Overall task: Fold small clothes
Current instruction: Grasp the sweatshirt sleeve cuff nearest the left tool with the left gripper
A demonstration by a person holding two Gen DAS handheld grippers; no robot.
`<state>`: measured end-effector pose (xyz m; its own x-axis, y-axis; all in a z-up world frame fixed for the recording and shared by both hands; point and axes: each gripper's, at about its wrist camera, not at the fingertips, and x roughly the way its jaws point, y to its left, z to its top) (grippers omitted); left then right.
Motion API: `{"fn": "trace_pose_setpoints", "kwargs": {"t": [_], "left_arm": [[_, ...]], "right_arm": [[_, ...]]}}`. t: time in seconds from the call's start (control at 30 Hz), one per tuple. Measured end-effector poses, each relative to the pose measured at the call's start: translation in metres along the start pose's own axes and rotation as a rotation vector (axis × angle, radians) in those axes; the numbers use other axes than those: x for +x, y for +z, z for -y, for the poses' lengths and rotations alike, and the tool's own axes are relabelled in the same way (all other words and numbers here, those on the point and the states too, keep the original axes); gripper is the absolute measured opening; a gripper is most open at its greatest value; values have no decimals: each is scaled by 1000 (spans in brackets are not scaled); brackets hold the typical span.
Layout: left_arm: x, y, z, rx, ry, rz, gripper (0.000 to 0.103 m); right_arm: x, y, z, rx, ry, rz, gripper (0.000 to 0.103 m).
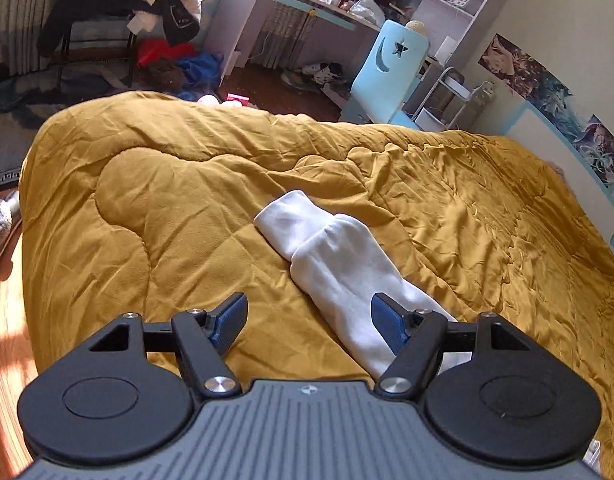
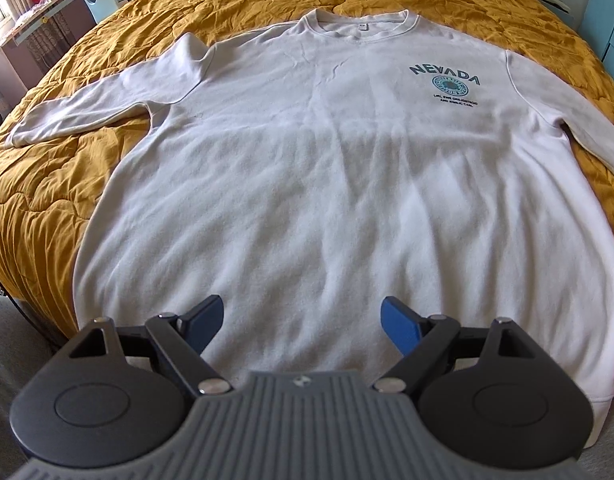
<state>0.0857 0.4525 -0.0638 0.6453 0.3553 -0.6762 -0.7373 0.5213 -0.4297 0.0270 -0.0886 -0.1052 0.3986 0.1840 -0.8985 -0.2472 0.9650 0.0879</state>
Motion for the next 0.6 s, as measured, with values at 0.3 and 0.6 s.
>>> {"fn": "trace_pose_setpoints", "kwargs": {"t": [0.3,0.6], "left_arm": [[70,24,-40,-242,-155,-72,77],[78,3,-33,-55,-154,48,11]], "right_arm": [[9,17,-2,46,-34,24,82],[17,28,-6,-13,-132,33,82]]}}
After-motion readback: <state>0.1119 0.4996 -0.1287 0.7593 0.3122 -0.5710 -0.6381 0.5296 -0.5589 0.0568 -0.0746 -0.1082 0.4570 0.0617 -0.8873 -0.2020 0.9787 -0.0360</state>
